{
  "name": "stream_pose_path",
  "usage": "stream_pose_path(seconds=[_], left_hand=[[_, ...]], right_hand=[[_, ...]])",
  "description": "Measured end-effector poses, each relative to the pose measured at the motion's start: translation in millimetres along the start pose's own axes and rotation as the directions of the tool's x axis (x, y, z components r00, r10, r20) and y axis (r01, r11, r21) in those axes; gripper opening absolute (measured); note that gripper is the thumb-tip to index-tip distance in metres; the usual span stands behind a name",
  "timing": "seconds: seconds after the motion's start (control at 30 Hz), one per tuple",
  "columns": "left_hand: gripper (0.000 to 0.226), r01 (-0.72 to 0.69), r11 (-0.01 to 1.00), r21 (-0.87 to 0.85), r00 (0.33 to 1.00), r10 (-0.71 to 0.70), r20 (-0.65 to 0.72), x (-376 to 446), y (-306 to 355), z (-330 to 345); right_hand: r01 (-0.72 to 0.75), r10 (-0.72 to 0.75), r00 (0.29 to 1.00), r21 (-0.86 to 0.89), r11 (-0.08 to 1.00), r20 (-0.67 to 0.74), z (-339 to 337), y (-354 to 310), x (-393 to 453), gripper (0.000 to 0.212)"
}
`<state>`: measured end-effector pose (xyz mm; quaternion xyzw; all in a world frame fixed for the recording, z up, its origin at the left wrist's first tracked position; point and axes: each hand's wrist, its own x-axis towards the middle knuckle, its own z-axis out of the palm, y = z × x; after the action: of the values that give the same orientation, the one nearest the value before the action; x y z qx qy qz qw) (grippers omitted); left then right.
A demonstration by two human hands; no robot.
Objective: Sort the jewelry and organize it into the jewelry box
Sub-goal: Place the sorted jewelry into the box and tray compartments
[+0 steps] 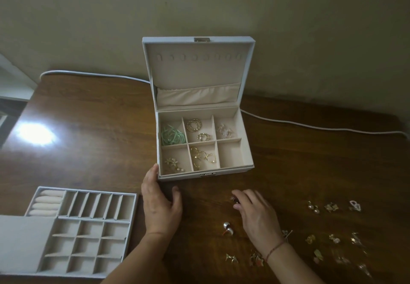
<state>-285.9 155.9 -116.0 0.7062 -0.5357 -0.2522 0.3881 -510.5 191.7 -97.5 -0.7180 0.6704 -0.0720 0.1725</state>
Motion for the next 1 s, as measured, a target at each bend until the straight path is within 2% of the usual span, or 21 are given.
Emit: stream_pose_path(seconds=[0.43, 0.6, 0.77, 0.83, 0.93, 1.0], left_hand=[[0.077, -0.033, 0.999, -0.012, 0.999, 0.033, 0.011, 1.5, -2.7, -0.4], [0.077, -0.015, 1.0, -0.019, 1.0, 0.015, 0.009, 1.1, -2.3, -0.6], [0.079, -0.006, 1.0, -0.023, 1.0, 0.007, 0.013, 0.0, -3.5, 0.2], [0.079, -0.005, 1.0, -0.021, 1.0, 0.005, 0.01, 0.1, -3.4, 0.6], [0.08, -0.002, 1.0, -0.027, 1.0, 0.002, 0.011, -0.4, -3.6, 0.8], [0.08, 0.004, 0.999, -0.032, 1.0, -0.004, 0.01, -0.5, -4.1, 0.7]], right_hand=[[0.033, -0.029, 0.999, 0.111, 0.993, -0.035, 6.1, -0.3, -2.1, 0.031], [-0.052, 0.065, 0.997, 0.242, 0.969, -0.045, 1.2, -2.2, -1.5, 0.022], [0.085, 0.037, 0.953, 0.381, 0.921, -0.301, -41.1, -21.9, 23.2, 0.016], [0.104, 0.052, 0.931, 0.399, 0.911, -0.36, -58.5, -27.4, 50.0, 0.017], [0.087, 0.042, 0.941, 0.358, 0.93, -0.335, -69.2, -31.2, 90.5, 0.016], [0.028, 0.05, 0.969, 0.312, 0.95, -0.241, -68.1, -32.8, 110.5, 0.016]])
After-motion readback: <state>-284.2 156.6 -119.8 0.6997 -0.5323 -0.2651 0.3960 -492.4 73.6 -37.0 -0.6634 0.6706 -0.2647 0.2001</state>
